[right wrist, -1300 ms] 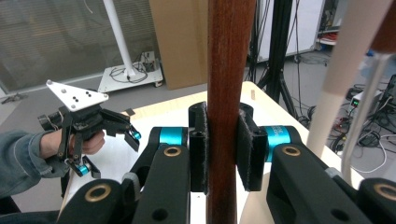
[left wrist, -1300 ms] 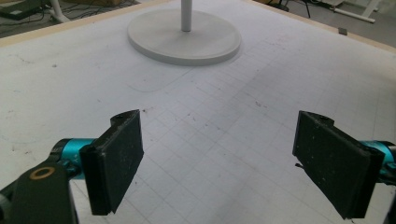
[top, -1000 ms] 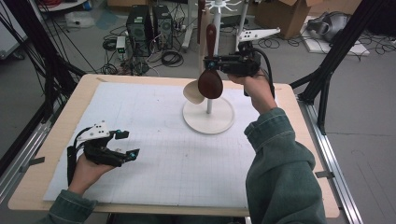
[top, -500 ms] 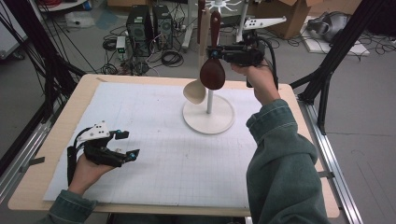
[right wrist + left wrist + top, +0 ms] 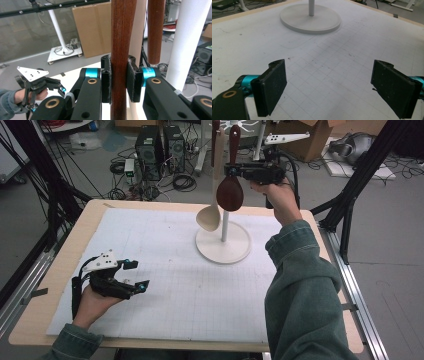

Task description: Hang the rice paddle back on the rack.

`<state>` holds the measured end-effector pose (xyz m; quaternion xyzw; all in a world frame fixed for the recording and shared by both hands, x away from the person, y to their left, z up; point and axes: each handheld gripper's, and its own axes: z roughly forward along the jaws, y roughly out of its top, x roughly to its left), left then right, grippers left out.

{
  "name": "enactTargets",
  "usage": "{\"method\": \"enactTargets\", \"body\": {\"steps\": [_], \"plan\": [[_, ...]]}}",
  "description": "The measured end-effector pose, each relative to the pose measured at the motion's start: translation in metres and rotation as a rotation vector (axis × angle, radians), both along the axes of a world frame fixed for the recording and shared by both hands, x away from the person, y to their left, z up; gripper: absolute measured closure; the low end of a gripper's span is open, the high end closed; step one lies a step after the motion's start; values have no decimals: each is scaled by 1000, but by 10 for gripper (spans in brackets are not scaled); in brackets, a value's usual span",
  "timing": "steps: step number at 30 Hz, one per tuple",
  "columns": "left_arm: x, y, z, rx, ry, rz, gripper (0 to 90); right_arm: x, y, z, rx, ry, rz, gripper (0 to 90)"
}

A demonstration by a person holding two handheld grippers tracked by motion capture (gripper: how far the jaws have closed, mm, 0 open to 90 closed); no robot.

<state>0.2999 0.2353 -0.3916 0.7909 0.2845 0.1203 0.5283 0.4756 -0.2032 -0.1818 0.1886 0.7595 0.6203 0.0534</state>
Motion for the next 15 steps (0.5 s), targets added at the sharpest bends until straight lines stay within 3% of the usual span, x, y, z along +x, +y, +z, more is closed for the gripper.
{"method": "enactTargets", "body": {"steps": [15], "plan": [[0,0,1,4,-9,2,137,9,1,-7,16,33,-21,758]]}}
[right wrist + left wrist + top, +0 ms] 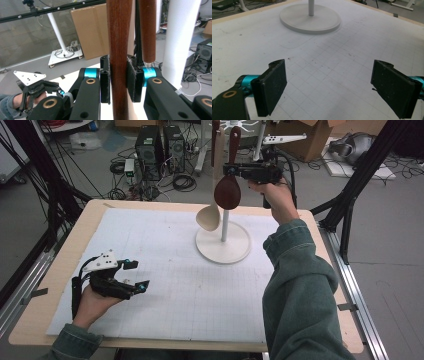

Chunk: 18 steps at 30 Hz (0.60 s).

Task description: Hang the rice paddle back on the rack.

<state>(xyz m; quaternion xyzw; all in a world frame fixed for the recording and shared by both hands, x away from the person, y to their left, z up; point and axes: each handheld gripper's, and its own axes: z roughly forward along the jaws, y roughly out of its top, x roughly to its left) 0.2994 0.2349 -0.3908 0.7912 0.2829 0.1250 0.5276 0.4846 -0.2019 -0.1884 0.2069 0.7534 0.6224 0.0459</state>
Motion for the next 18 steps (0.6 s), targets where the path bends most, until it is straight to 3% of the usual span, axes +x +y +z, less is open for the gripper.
{"method": "enactTargets", "body": {"steps": [9,18], "plan": [[0,0,0,3,1,-4,137,0,-3,0,2,-1,-35,728],[0,1,0,6,-1,0,137,-5,-6,-1,-16,-15,-82,643]]}}
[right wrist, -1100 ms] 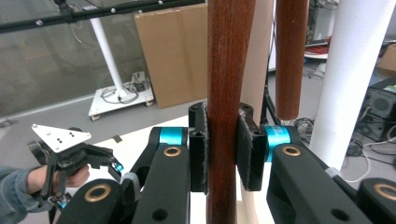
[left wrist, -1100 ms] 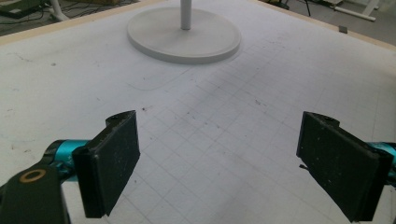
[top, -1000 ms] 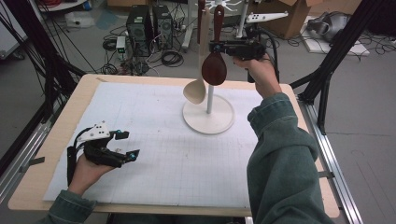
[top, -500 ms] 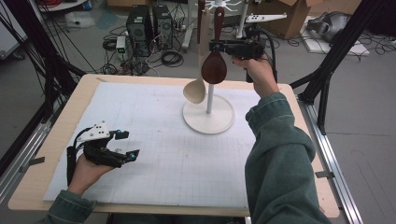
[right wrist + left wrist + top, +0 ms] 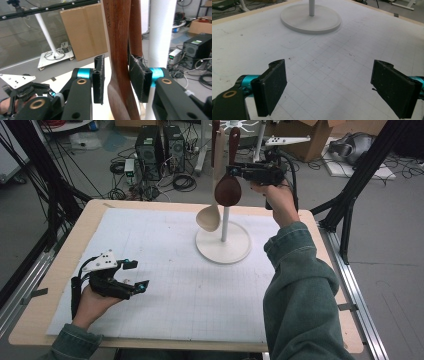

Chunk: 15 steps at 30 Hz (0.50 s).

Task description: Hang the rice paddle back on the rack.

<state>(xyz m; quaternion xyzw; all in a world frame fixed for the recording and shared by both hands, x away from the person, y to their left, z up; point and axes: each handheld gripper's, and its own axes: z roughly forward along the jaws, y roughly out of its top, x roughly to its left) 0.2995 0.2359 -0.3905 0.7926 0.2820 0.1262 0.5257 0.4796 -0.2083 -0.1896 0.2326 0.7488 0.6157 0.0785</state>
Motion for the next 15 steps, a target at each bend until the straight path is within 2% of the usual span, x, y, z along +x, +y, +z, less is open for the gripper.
{"method": "enactTargets", "body": {"steps": [8,15], "plan": [[0,0,1,-2,-2,1,137,-9,-10,3,-14,-10,-46,557],[-1,-1,1,-3,-1,3,138,-20,-17,1,-8,-13,-69,497]]}}
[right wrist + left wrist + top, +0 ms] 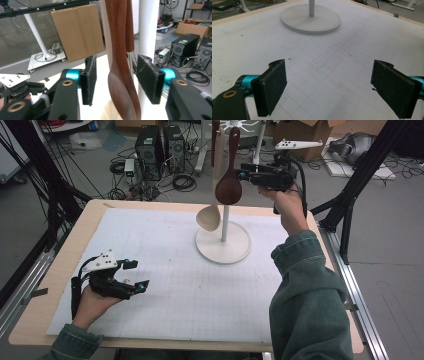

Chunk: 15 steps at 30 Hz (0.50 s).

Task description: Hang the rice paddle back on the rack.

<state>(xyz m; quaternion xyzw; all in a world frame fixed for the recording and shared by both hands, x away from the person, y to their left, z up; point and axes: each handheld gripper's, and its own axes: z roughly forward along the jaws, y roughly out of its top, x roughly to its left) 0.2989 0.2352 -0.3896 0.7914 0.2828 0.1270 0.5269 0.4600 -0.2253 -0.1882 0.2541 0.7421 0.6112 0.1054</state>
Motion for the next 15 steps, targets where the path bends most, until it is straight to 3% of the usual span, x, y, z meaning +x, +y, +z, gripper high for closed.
{"method": "enactTargets", "body": {"steps": [5,10,15], "plan": [[0,0,0,-1,2,-1,138,-9,-4,-2,5,-8,-7,462],[0,1,0,2,-1,3,137,-17,-4,-11,-21,1,-18,391],[0,0,1,0,-3,1,137,-24,-6,-20,-33,1,-13,381]]}}
